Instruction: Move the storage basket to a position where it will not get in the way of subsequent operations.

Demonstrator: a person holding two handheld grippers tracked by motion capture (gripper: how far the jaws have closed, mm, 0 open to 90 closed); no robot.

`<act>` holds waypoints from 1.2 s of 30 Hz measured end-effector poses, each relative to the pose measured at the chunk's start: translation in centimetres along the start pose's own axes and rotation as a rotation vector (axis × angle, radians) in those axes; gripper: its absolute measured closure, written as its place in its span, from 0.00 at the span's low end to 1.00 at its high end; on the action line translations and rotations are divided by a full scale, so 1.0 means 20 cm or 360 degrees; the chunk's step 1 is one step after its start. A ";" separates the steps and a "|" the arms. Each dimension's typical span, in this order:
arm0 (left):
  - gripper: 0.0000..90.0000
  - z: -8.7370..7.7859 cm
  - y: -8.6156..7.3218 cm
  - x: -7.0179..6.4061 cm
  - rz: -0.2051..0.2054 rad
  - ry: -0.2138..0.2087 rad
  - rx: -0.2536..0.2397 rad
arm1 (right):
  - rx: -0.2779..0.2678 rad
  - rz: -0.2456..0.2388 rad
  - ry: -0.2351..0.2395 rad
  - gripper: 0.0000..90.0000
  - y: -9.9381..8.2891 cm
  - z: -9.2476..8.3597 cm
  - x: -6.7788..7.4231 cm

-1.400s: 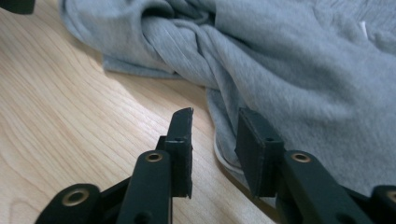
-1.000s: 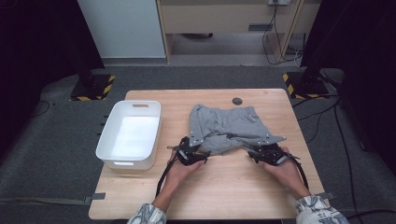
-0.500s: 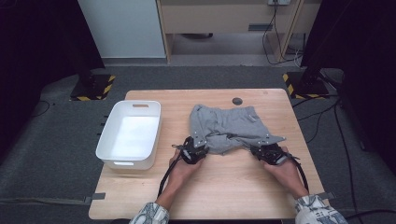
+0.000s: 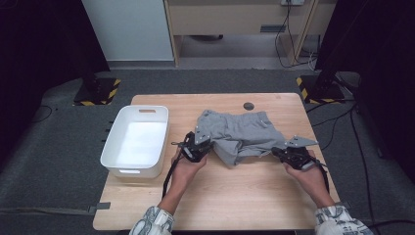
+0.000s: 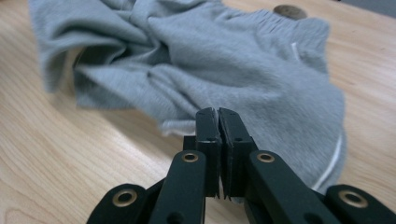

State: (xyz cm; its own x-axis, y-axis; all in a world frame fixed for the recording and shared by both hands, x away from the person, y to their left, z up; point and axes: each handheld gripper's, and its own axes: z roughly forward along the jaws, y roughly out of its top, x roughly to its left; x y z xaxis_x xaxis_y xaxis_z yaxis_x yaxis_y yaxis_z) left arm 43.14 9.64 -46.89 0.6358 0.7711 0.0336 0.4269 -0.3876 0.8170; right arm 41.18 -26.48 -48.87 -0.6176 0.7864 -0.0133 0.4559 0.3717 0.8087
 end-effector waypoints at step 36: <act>0.61 -0.06 -0.16 -0.03 -0.0008 0.0064 0.0066 | -0.0041 0.0045 -0.0033 0.72 -0.08 -0.08 -0.02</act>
State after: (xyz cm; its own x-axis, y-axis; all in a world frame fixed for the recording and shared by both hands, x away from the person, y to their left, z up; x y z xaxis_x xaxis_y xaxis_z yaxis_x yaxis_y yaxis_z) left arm 40.63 11.00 -48.86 0.6073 0.7927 0.0533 0.4570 -0.4034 0.7927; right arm 39.58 -28.18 -49.19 -0.5912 0.8065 -0.0020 0.4560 0.3363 0.8240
